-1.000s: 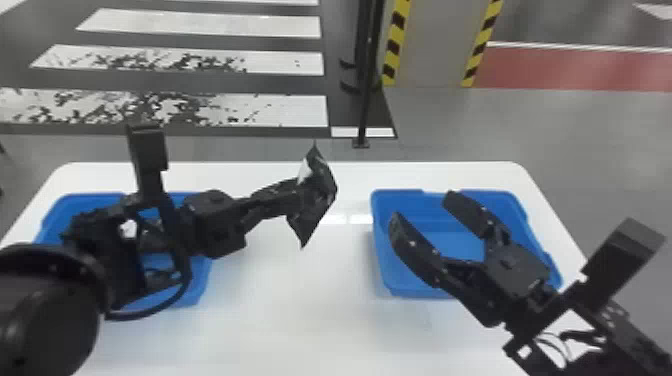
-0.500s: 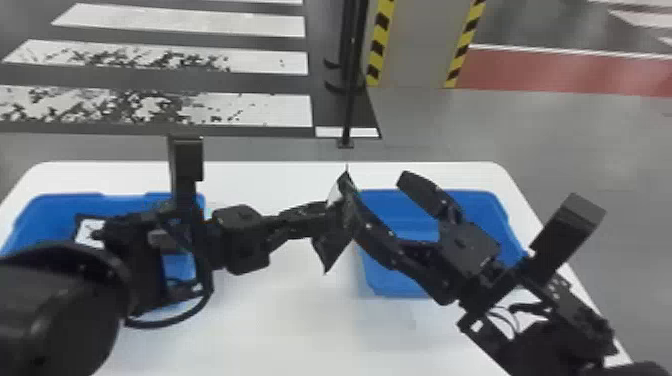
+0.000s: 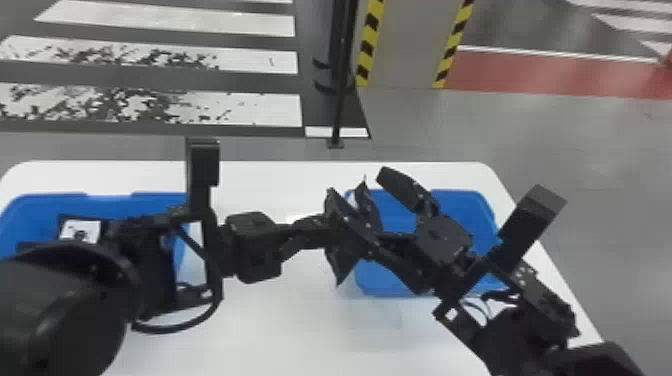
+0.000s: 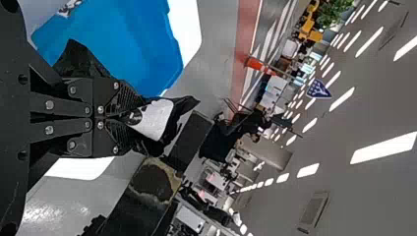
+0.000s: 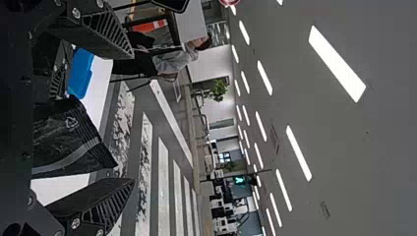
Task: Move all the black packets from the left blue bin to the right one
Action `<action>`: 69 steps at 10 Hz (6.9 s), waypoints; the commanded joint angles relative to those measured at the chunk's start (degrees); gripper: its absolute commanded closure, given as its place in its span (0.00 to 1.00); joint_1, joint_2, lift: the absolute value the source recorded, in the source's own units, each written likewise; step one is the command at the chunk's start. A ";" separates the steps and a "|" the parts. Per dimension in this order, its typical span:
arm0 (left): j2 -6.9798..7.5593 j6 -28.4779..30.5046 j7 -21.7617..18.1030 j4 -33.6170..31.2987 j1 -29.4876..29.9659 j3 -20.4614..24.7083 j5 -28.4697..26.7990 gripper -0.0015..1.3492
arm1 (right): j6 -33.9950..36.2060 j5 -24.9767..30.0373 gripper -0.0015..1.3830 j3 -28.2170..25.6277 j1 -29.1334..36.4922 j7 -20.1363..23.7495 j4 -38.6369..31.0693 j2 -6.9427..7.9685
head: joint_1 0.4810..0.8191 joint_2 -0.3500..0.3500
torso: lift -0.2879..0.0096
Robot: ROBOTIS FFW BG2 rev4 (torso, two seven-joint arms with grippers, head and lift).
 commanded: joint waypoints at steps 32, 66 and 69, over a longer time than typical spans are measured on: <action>-1.07 3.97 1.08 -12.09 14.38 32.85 -11.48 0.24 | -8.34 1.66 0.23 -16.30 7.79 -8.33 7.83 3.16 | 0.63 0.38 | 0.50; 0.16 12.55 -2.43 -0.70 2.85 24.50 -4.97 0.89 | -7.77 -8.51 0.30 -7.16 15.67 -4.99 2.20 2.81 | 0.63 0.51 | 0.50; 0.07 12.55 -1.38 -0.42 0.18 18.79 -0.97 0.89 | -6.93 -10.80 0.30 -3.50 12.99 -4.20 3.04 1.67 | 0.63 0.47 | 0.50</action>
